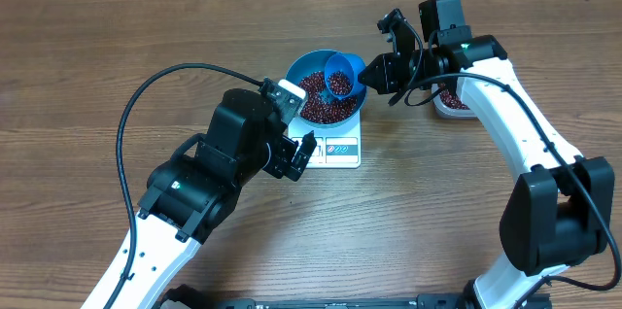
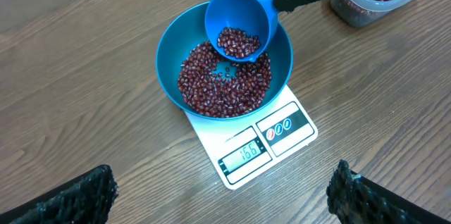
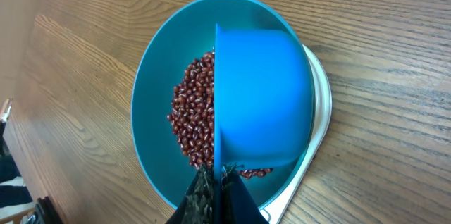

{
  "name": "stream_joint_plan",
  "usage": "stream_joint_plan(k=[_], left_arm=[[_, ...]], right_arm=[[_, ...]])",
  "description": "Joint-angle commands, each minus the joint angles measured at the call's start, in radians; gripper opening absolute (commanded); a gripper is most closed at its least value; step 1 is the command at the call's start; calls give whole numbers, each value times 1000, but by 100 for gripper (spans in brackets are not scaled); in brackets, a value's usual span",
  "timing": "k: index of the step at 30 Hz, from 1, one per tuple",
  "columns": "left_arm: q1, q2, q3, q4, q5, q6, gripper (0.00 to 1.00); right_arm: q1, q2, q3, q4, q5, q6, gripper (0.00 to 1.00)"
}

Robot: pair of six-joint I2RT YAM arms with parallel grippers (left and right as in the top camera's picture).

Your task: Scoop item into bowl and weigh 150g on scale

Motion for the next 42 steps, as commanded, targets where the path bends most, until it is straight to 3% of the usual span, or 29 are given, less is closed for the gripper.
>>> stream_joint_plan(k=[1, 25, 37, 42], left_arm=[[5, -1, 0, 0, -6, -6, 99], [5, -1, 0, 0, -6, -6, 100], [5, -1, 0, 0, -6, -6, 100], [5, -1, 0, 0, -6, -6, 99]], right_arm=[[-6, 3, 0, 5, -23, -5, 4], [-5, -8, 75, -24, -159, 0, 4], [-5, -72, 99, -68, -153, -2, 4], [16, -115, 99, -78, -57, -2, 4]])
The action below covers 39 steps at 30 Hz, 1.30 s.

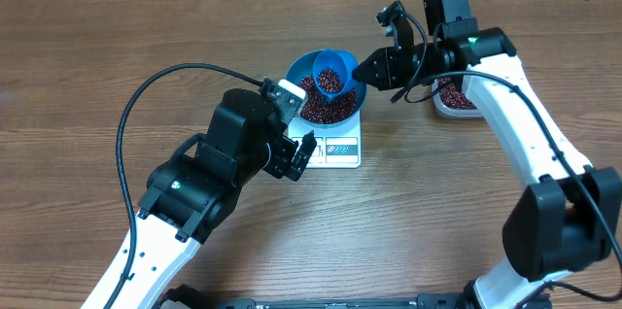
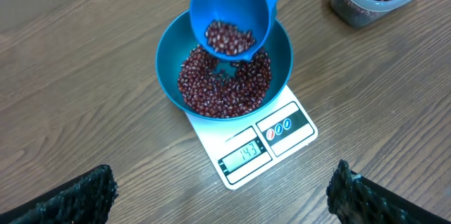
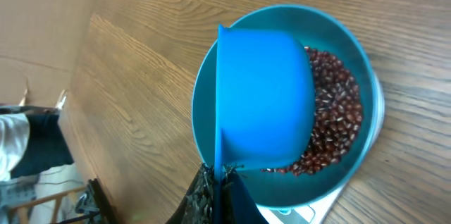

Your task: Scoop item into bowl and weigh 150g on scale

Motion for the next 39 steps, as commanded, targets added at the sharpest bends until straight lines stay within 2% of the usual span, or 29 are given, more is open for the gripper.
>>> stream_joint_plan(k=[1, 15, 39], left_arm=[[5, -1, 0, 0, -6, -6, 100], [5, -1, 0, 0, -6, -6, 100], [5, -1, 0, 0, -6, -6, 100]], right_arm=[[22, -82, 37, -1, 73, -2, 4], [175, -130, 37, -12, 425, -2, 4], [190, -130, 37, 22, 534, 3, 4]])
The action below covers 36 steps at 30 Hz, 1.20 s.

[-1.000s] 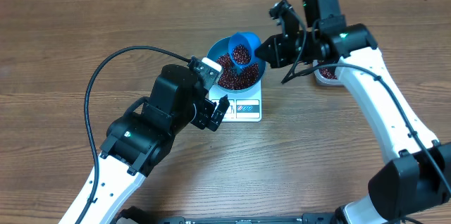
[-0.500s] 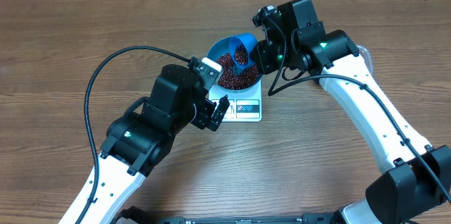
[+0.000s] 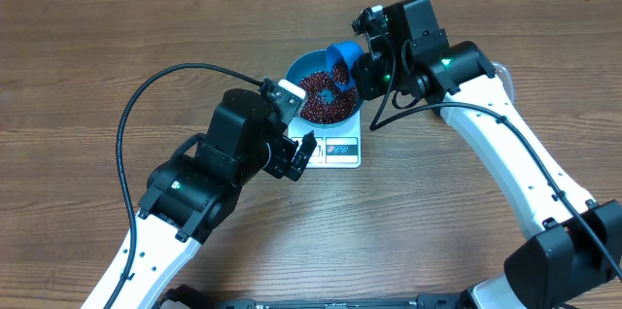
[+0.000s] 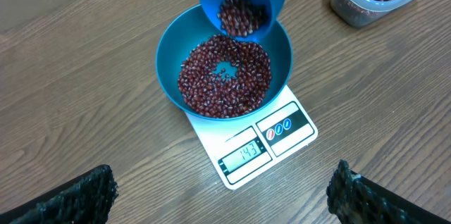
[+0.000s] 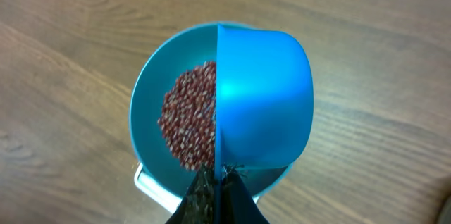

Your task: Scoop item into bowl and weigh 150g on scale

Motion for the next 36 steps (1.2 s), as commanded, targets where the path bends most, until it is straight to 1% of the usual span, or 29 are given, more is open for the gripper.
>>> stream_joint_plan(k=[1, 4, 9, 13, 16, 20, 22, 24, 27, 32, 36], left_arm=[[5, -1, 0, 0, -6, -6, 100], [5, -1, 0, 0, -6, -6, 100], [5, -1, 0, 0, -6, -6, 99], [5, -1, 0, 0, -6, -6, 99], [5, -1, 0, 0, -6, -6, 99], [5, -1, 0, 0, -6, -6, 99], [5, -1, 0, 0, -6, -6, 100], [5, -1, 0, 0, -6, -6, 100], [5, -1, 0, 0, -6, -6, 99], [5, -1, 0, 0, -6, -6, 100], [5, -1, 0, 0, -6, -6, 100]], right_arm=[[5, -32, 34, 14, 31, 13, 4], [5, -32, 34, -2, 32, 17, 4], [5, -32, 34, 36, 53, 18, 4], [5, -32, 34, -7, 53, 18, 4], [5, -32, 34, 14, 53, 18, 4], [9, -32, 34, -14, 53, 21, 4], [9, -32, 34, 5, 53, 21, 4], [10, -32, 34, 18, 46, 22, 4], [10, -32, 34, -10, 46, 25, 4], [10, -32, 34, 25, 24, 26, 4], [10, -32, 34, 3, 20, 25, 4]])
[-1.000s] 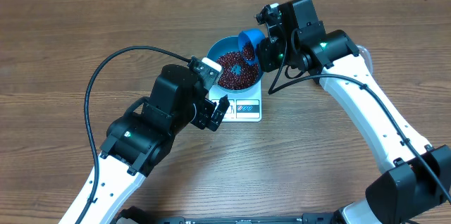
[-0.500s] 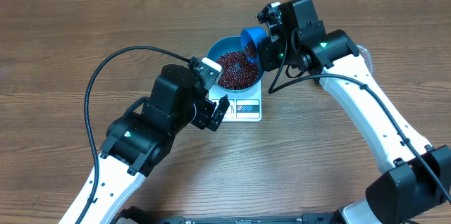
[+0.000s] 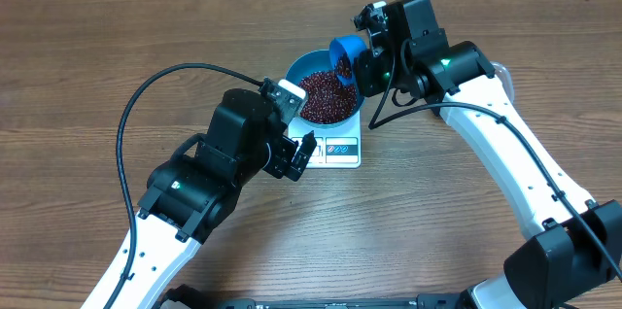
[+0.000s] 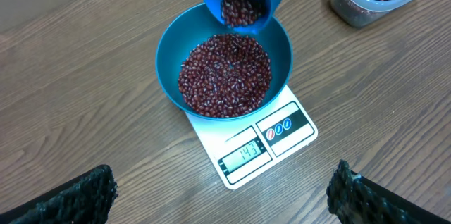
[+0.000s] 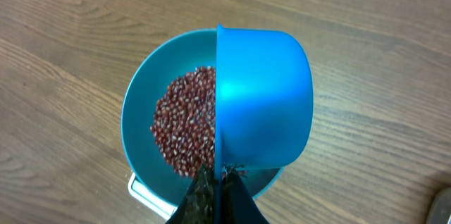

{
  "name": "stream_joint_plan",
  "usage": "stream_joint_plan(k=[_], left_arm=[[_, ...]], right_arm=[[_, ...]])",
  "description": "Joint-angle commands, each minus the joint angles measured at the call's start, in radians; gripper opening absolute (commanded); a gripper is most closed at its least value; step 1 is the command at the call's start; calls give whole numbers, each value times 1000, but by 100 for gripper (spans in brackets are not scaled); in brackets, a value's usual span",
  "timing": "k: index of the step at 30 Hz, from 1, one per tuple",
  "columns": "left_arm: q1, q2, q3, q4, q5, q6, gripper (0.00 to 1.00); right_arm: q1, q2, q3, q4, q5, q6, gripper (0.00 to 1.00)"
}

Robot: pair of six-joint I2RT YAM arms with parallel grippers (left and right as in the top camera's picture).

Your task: Scoop item into bowl and weigh 150g on scale

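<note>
A blue bowl (image 4: 162, 58) of red beans (image 4: 225, 76) stands on a white scale (image 4: 285, 127) whose display reads 143. My right gripper (image 5: 219, 176) is shut on the handle of a blue scoop. The scoop is tilted over the bowl's far rim with beans still in it. From the right wrist, the scoop (image 5: 264, 97) shows its outer side and covers half the bowl (image 5: 141, 104). My left gripper (image 4: 222, 189) hangs open above the table in front of the scale, holding nothing. Overhead, the scoop (image 3: 345, 53) sits at the bowl's (image 3: 303, 60) back right.
A clear container of red beans stands to the right of the bowl, behind the right arm. The right arm (image 3: 486, 134) reaches in from the right, and the left arm (image 3: 209, 178) lies across the table's front left.
The bare patch in the middle of the bowl's beans is now covered with beans. The scoop is still tilted over the far rim. The display still reads 143.
The scoop first lay low in the bowl, full of beans, with the display at 166. Then it was held above the bowl and the display read 143. After that it was tilted at the far rim, and the bowl's beans have since filled in.
</note>
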Motion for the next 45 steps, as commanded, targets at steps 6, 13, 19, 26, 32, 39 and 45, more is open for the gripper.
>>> stream_joint_plan(k=[6, 13, 19, 26, 32, 39, 45], left_arm=[[5, -1, 0, 0, -6, -6, 100], [5, -1, 0, 0, -6, -6, 100], [5, -1, 0, 0, -6, -6, 100], [5, -1, 0, 0, -6, -6, 100], [5, -1, 0, 0, -6, -6, 100], [5, -1, 0, 0, -6, -6, 100], [5, -1, 0, 0, -6, -6, 99]], right_arm=[[5, -32, 32, -5, -15, 3, 4], [5, -32, 32, 19, -22, 3, 4], [5, -32, 33, 15, -26, 2, 4], [16, -32, 32, 6, -8, -5, 4], [31, -32, 32, 3, 11, -8, 4], [39, -32, 32, -10, 15, -13, 4], [39, -32, 32, -25, 37, -32, 4]])
